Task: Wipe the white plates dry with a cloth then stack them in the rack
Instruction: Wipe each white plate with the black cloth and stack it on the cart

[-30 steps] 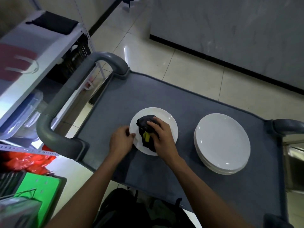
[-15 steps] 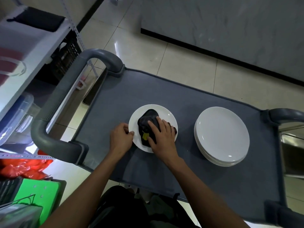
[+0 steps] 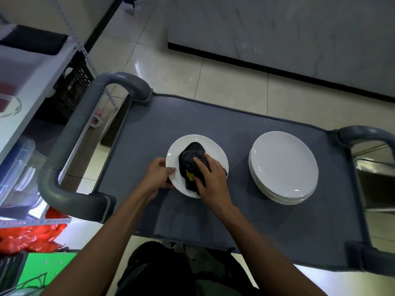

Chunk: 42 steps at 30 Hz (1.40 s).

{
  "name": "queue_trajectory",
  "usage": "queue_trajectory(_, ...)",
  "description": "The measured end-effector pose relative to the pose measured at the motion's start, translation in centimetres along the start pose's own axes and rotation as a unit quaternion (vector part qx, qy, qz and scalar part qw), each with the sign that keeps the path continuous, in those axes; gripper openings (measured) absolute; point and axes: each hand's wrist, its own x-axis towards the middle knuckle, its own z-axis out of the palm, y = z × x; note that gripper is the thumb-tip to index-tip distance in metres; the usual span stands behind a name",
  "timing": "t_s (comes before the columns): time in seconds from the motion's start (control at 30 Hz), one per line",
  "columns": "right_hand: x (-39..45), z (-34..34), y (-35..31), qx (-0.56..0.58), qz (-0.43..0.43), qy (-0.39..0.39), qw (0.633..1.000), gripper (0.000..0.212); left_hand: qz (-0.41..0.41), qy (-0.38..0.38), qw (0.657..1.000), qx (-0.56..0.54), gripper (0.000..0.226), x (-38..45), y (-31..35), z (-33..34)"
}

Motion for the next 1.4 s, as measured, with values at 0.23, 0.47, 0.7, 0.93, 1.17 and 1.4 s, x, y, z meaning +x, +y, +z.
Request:
queue_trajectory(0.23, -1.9, -0.1, -0.1, -0.031, -0.022, -0.010, 0.999, 0.061, -0.018, -0.066, 0.997, -0.027, 0.016, -0.4, 0.5, -0.2)
queue_trajectory(0.47, -3.0, 0.2, -1.3, -0.016, -0.027, -0.008, 0.999, 0.059, -0.017, -0.081, 0.996, -0.017, 0.023, -1.2, 1.0, -0.2)
queue_trajectory(0.7, -1.7, -1.1, -1.0, 0.020, -0.029, 0.029, 0.999, 0.060, 0.060, -0.107, 0.992, -0.023, 0.032, -1.9, 1.1, 0.3)
queue_trajectory(0.93, -0.4, -3.3, -0.8, 0.022, -0.069, 0.076, 0.994, 0.054, 0.096, -0.116, 0.988, -0.041, 0.034, -3.4, 3.5, 1.3)
queue_trajectory(1.17, 2.0, -8.2, -0.9, -0.006, -0.147, 0.147, 0.978, 0.046, 0.134, -0.132, 0.981, -0.049, 0.038, -5.8, 6.6, 4.1)
queue_trajectory(1.4, 5.1, -14.6, 0.7, -0.044, -0.158, 0.171, 0.971, 0.047, 0.150, -0.125, 0.979, -0.063, 0.036, -8.2, 8.4, 8.1)
